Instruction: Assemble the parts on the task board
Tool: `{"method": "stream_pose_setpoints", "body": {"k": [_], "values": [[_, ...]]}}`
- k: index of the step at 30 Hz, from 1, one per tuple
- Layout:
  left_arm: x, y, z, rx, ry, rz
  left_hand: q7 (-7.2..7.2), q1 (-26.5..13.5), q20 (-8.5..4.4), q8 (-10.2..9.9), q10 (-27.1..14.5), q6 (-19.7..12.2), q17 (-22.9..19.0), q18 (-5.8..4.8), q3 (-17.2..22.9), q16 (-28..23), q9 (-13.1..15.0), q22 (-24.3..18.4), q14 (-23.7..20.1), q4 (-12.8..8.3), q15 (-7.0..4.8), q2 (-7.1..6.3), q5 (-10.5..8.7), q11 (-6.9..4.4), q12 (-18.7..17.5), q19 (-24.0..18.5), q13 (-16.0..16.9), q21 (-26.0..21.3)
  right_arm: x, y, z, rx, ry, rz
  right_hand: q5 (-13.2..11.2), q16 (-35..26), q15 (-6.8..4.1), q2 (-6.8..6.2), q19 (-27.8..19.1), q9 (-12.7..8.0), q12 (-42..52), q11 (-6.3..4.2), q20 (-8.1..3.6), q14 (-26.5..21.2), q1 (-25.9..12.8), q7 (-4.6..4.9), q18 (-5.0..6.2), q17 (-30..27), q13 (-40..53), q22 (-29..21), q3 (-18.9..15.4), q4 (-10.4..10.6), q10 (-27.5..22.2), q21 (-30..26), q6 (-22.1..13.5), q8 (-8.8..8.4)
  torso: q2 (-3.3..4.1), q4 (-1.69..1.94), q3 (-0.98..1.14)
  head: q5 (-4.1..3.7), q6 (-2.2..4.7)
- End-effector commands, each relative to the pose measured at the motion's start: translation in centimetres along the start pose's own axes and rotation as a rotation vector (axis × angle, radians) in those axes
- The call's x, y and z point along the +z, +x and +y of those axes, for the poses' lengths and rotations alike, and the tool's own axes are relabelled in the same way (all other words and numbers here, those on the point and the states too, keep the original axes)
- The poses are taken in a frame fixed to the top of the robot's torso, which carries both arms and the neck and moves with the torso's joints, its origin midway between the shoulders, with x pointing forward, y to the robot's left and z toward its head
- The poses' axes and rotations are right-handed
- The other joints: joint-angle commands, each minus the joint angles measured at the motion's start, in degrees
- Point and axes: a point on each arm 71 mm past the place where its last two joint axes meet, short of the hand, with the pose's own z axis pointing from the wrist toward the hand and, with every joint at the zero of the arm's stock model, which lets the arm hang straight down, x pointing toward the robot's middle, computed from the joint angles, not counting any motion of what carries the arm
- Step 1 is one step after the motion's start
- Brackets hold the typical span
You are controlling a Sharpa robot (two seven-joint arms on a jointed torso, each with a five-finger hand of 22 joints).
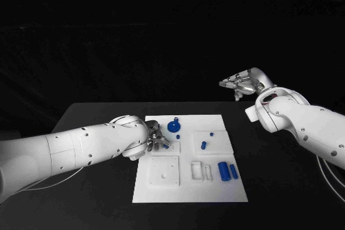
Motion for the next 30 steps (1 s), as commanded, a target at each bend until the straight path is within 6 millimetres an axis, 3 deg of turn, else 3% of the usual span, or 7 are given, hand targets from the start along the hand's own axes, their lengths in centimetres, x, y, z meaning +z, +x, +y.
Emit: {"method": "stream_pose_setpoints", "body": {"k": [1, 30], "values": [[0.01, 0.18, 0.01, 0.024, 0.005, 0.017, -1.79, 0.65, 0.06, 0.37, 3.02, 2.34, 0.05, 0.05, 9.93, -0.19, 0.07, 1.06, 0.19, -9.57, -0.2, -0.06, 0.2, -1.01, 0.1, 0.22, -0.05, 0.33, 0.05, 0.09, 0.09, 0.0, -0.004, 0.007, 0.32, -0.32, 0.23, 0.34, 2.18, -0.07, -0.32, -0.06, 0.35, 0.03, -0.12, -0.02, 0.75, -0.08, -0.09, -0.04, -0.26, 0.05, -0.29, -0.25, -0.38, -0.24, 0.02, -0.04, 0.02, -0.03, 0.0], [0.11, 0.15, 0.2, 0.003, 0.003, 0.045, -1.77, 0.74, 0.16, 0.37, 3.03, 2.42, 0.25, 0.17, 10.02, -0.38, -0.14, 1.07, 0.22, -9.67, -0.14, -0.13, 0.34, -1.02, 0.0, 0.12, -0.2, 0.47, 0.17, 0.28, -0.01, 0.001, 0.001, 0.011, 0.46, -0.38, 0.23, 0.36, 2.18, -0.07, -0.28, -0.07, 0.34, 0.04, -0.21, -0.02, 0.76, -0.11, -0.17, -0.25, -0.56, 0.21, -0.31, -0.26, -0.39, -0.24, 0.04, -0.09, 0.07, -0.04, 0.05]]}}
